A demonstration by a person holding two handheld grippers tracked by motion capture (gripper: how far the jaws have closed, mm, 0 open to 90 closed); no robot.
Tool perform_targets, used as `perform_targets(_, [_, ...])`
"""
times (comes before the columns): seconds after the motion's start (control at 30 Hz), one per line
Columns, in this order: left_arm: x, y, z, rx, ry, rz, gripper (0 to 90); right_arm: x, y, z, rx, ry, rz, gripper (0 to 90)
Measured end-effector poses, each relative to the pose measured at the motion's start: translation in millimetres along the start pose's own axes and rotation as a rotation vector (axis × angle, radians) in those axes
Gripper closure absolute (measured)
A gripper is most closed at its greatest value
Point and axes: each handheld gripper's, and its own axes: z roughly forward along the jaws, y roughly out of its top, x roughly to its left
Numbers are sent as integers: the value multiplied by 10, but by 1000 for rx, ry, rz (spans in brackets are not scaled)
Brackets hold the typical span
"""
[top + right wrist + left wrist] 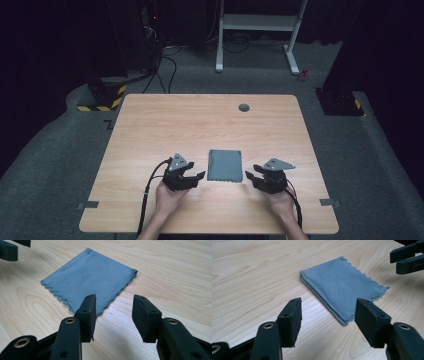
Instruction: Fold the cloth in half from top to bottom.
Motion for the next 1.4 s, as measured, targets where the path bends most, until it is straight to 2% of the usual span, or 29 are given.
perform_targets(0.23, [87, -50, -101, -17, 11, -13, 375, -47, -49, -88, -17, -8, 21, 537])
perform_targets(0.77, [164, -137, -285, -49, 19, -54, 365, -158, -119, -309, -60, -32, 46, 529])
perform_targets(1.27, [233, -288, -399, -27, 67, -54, 362, -214, -246, -419, -62, -61, 66, 531])
perform_targets(1.4, [256, -328, -397, -15, 72, -68, 359, -237, -283, -410, -51, -71, 73, 532])
